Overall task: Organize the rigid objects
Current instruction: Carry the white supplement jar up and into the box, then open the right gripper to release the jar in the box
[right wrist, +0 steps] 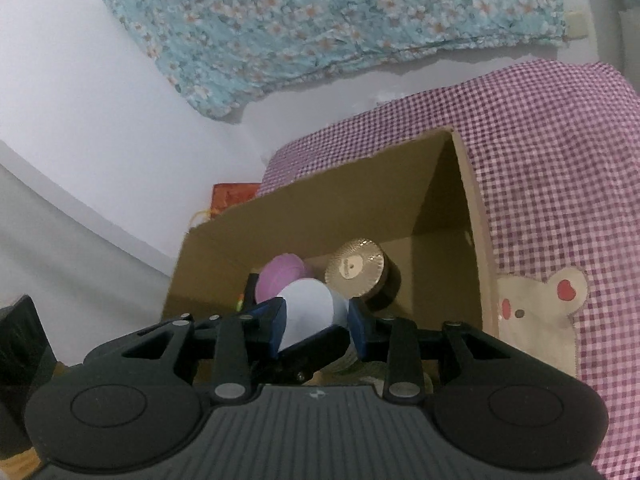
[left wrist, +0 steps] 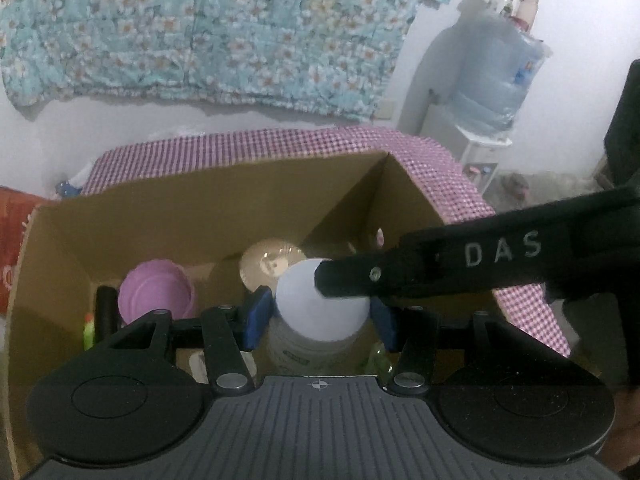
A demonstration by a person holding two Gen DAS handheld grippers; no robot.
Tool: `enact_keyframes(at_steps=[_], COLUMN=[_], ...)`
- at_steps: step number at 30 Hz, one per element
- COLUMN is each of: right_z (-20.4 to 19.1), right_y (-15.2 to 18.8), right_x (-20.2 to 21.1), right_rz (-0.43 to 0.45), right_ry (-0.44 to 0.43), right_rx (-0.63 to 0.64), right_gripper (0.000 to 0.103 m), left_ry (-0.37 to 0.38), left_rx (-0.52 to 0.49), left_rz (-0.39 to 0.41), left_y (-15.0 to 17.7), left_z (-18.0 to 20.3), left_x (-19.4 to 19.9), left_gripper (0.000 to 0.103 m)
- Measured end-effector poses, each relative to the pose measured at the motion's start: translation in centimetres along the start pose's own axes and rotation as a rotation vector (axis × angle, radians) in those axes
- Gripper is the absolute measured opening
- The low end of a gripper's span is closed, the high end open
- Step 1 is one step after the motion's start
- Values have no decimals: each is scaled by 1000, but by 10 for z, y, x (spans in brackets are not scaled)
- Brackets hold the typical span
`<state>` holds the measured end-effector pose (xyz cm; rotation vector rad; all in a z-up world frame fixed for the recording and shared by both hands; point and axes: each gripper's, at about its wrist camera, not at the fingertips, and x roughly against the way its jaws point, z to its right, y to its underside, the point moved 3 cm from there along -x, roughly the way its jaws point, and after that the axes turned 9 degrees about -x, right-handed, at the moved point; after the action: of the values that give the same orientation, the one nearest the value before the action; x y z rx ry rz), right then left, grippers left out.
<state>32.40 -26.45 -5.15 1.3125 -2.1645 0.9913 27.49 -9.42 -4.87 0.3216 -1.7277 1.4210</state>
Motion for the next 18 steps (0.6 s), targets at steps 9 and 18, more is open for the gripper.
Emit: enact_keyframes(at_steps=[9, 18], right_z=[-14, -33], right_y=[7, 56], right_x=[51, 143], right_rz=[122, 312], right_ry=[-43, -53], right_rx=[-8, -18], right_gripper=[44, 60], left_ry=[2, -31], left_rx=[31, 33], left_rz=[65, 224], left_y=[1, 6], left_z=[-3, 16], left_x=[44, 126], left_gripper=[96, 103])
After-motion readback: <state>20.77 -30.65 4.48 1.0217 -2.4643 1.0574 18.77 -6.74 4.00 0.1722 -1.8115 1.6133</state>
